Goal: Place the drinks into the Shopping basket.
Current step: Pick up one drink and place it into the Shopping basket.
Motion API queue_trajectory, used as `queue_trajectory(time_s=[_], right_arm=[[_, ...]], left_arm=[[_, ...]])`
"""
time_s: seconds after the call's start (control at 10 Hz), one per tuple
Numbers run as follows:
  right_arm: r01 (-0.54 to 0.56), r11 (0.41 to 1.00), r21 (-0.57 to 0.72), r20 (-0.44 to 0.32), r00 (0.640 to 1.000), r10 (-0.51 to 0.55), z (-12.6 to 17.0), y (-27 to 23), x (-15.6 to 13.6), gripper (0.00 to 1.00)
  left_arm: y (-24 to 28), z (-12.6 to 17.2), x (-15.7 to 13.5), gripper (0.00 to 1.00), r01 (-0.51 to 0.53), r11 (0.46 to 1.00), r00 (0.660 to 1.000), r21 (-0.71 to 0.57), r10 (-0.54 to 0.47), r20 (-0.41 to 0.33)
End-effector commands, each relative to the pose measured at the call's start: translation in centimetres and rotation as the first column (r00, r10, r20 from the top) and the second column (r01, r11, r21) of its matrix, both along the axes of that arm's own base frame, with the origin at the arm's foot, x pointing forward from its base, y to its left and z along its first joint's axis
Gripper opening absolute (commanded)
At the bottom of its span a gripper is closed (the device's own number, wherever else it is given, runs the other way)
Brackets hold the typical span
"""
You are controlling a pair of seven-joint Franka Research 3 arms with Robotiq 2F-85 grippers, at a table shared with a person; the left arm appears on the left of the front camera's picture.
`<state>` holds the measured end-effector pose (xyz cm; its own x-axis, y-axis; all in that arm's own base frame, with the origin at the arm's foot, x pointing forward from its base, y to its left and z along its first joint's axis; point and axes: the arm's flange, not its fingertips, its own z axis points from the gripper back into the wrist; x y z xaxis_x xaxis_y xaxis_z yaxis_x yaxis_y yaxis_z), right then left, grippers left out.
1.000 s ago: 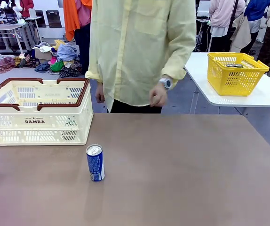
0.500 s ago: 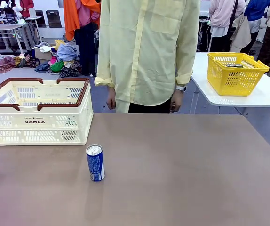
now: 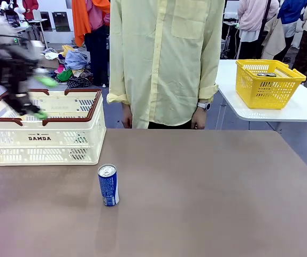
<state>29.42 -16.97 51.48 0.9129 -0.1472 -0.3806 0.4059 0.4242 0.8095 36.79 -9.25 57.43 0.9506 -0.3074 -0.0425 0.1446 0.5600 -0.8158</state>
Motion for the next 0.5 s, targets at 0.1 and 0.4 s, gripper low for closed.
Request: queue_trajectory(time_s=[0.1,0.4], right_arm=[[-0.020,1.000,-0.012,0.011,1.000,0.020,-0.1,-0.3,-0.3,1.00],[-0.020,1.000,-0.012,0.011,1.000,0.020,-0.1,-0.3,-0.3,1.00]], left_arm=[[-7.1,-0.8,-1.7,1.00,-0.289,0.897,0.954,0.335,0.243,0.173],[-9.4,-2.0,-4.0,1.00,-0.523,0.700,0.829,0.487,0.283,0.483]])
